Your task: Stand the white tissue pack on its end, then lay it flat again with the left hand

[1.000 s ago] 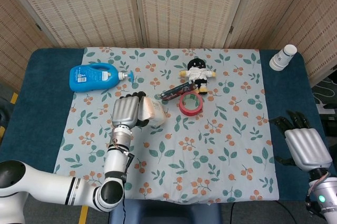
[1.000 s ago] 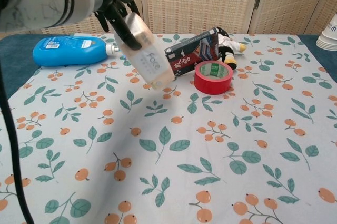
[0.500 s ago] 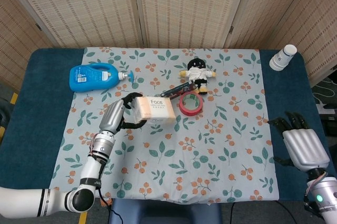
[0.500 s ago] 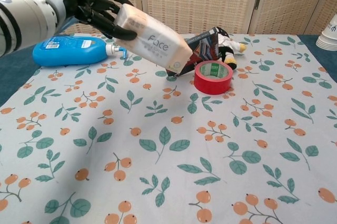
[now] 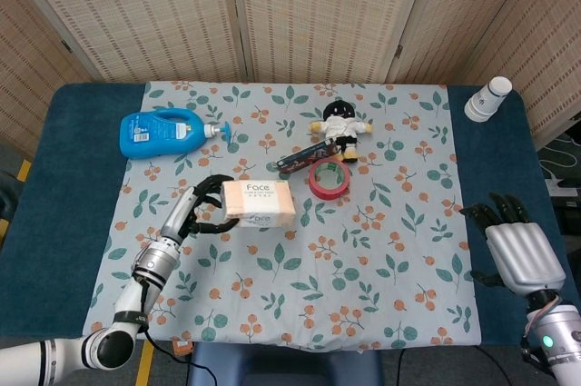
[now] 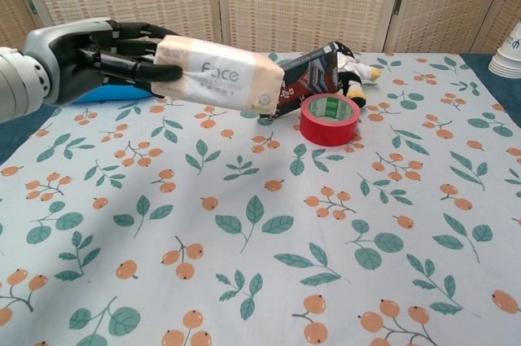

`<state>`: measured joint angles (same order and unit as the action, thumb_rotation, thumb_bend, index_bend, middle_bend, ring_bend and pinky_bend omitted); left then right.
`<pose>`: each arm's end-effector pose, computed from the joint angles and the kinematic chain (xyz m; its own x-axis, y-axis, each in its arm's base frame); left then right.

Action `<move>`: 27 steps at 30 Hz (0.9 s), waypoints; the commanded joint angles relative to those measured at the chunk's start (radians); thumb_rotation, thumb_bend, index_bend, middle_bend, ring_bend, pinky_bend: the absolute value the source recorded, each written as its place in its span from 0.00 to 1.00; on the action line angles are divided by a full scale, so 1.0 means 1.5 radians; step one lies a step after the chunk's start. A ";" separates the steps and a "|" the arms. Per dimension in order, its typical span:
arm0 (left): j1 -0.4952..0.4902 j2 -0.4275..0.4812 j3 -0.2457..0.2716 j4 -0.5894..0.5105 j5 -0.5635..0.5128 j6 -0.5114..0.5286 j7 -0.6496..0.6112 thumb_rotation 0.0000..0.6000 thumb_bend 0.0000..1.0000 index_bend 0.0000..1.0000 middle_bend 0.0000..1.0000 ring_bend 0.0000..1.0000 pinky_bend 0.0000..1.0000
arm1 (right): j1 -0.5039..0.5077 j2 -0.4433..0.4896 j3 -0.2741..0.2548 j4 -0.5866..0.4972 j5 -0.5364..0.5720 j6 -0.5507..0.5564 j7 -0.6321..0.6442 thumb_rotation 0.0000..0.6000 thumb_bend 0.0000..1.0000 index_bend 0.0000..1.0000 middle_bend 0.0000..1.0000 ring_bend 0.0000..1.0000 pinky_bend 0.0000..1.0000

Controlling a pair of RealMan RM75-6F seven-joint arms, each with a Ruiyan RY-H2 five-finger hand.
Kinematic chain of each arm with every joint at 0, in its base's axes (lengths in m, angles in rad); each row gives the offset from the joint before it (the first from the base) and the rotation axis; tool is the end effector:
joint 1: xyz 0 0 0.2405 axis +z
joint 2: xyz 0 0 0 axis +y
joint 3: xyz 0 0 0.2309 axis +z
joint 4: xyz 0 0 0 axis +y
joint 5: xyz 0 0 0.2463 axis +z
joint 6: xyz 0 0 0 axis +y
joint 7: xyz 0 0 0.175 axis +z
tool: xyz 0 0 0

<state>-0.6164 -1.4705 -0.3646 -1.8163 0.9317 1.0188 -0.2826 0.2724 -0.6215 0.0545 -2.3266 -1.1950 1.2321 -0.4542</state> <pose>-0.0773 0.3444 -0.0185 -0.5252 0.3535 0.7741 0.8329 0.0269 0.5528 -0.1912 -0.2275 0.1462 0.5627 -0.2512 0.7875 -0.8196 -0.0451 0.5712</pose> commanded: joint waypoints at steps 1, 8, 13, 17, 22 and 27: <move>0.050 -0.093 0.049 0.099 0.129 0.119 -0.037 1.00 0.27 0.49 0.57 0.34 0.37 | 0.001 -0.002 -0.001 0.000 0.001 -0.001 -0.003 1.00 0.06 0.20 0.17 0.00 0.00; 0.061 -0.175 0.064 0.235 0.222 0.191 -0.084 1.00 0.27 0.49 0.57 0.34 0.37 | 0.005 -0.012 -0.004 -0.001 0.011 -0.004 -0.020 1.00 0.06 0.20 0.17 0.00 0.00; 0.066 -0.186 0.063 0.270 0.224 0.182 -0.116 1.00 0.27 0.49 0.57 0.34 0.36 | 0.010 -0.017 -0.005 0.001 0.020 -0.007 -0.028 1.00 0.06 0.20 0.17 0.00 0.00; 0.076 -0.200 0.070 0.293 0.216 0.170 -0.142 1.00 0.27 0.49 0.57 0.35 0.36 | 0.013 -0.020 -0.007 0.002 0.025 -0.011 -0.033 1.00 0.05 0.20 0.17 0.00 0.00; 0.083 -0.218 0.072 0.322 0.212 0.161 -0.161 1.00 0.30 0.50 0.58 0.36 0.36 | 0.017 -0.024 -0.008 0.003 0.033 -0.013 -0.038 1.00 0.06 0.20 0.17 0.00 0.00; 0.088 -0.245 0.080 0.370 0.227 0.166 -0.174 1.00 0.30 0.51 0.58 0.36 0.36 | 0.019 -0.025 -0.008 0.002 0.037 -0.011 -0.041 1.00 0.06 0.20 0.17 0.00 0.00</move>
<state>-0.4888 -1.8214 -0.2505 -1.2858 1.2640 1.2655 -0.5342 0.3004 -0.6595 0.0419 -2.3229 -1.1392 1.2149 -0.5156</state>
